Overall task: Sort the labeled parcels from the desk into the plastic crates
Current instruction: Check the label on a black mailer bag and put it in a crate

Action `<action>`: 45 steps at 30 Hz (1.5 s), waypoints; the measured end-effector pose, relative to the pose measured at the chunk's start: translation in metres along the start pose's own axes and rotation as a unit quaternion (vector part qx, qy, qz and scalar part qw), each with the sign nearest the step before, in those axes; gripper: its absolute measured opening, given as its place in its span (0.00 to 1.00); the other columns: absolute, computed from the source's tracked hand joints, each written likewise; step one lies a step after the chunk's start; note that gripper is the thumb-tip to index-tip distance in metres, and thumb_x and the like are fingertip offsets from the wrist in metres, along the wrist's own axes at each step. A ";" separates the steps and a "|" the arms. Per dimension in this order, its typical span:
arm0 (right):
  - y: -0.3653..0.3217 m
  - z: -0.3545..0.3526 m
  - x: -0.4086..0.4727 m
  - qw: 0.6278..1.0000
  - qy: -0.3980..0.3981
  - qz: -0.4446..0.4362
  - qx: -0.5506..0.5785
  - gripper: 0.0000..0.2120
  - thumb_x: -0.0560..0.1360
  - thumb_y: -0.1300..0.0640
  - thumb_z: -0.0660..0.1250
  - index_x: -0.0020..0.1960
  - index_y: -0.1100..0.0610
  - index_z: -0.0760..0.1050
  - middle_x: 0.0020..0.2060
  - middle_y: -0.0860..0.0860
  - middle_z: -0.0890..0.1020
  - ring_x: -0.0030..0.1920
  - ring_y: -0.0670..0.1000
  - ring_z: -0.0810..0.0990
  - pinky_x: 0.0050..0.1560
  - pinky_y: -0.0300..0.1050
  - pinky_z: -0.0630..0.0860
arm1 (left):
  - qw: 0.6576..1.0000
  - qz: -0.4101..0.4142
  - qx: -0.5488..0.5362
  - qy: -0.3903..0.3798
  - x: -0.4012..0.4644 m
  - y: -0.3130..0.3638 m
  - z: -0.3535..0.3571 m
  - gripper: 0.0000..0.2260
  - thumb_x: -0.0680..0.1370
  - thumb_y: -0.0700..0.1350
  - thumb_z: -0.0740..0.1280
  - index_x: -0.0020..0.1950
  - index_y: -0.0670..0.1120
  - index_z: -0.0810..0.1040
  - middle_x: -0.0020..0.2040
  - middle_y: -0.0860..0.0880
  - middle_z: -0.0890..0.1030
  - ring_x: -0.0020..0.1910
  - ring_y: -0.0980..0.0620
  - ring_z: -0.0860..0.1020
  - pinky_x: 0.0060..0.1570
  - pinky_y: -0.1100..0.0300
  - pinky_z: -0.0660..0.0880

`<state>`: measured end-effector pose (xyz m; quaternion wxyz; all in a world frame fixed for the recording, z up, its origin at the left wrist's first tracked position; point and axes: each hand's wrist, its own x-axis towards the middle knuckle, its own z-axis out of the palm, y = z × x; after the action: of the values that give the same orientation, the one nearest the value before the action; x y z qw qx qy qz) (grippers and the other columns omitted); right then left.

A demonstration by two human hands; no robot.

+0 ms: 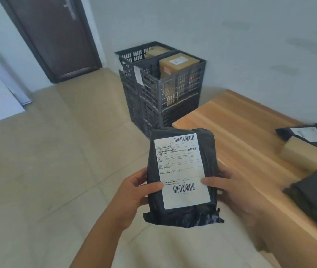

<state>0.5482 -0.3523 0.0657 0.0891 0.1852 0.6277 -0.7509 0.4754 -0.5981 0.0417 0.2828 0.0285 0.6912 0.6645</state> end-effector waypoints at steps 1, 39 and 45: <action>0.003 0.015 0.008 1.000 -0.016 0.002 -0.006 0.25 0.77 0.68 0.67 0.69 0.47 0.78 0.59 0.51 0.86 0.60 0.56 0.85 0.60 0.57 0.79 | 1.000 -0.004 -0.010 0.012 -0.004 -0.004 -0.016 0.18 0.80 0.39 0.71 0.68 0.52 0.80 0.61 0.52 0.86 0.59 0.47 0.84 0.57 0.44 0.81; -0.142 0.164 0.530 0.992 -0.065 0.106 -0.005 0.15 0.79 0.67 0.68 0.64 0.57 0.79 0.55 0.53 0.88 0.55 0.55 0.87 0.57 0.55 0.80 | 0.990 -0.071 -0.068 0.104 0.399 0.140 -0.298 0.19 0.77 0.36 0.72 0.66 0.48 0.80 0.59 0.50 0.86 0.56 0.46 0.86 0.51 0.51 0.82; -0.187 0.209 0.635 0.995 -0.014 0.097 -0.016 0.16 0.78 0.67 0.69 0.64 0.57 0.79 0.55 0.53 0.88 0.56 0.56 0.87 0.62 0.59 0.79 | 0.994 -0.067 -0.054 0.063 0.515 0.179 -0.379 0.20 0.76 0.39 0.74 0.67 0.50 0.79 0.60 0.52 0.86 0.57 0.47 0.86 0.55 0.47 0.82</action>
<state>-0.1364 -0.4564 0.0182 0.1731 0.2335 0.6175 -0.7309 -0.1785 -0.7055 0.0108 0.2839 -0.0750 0.6711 0.6807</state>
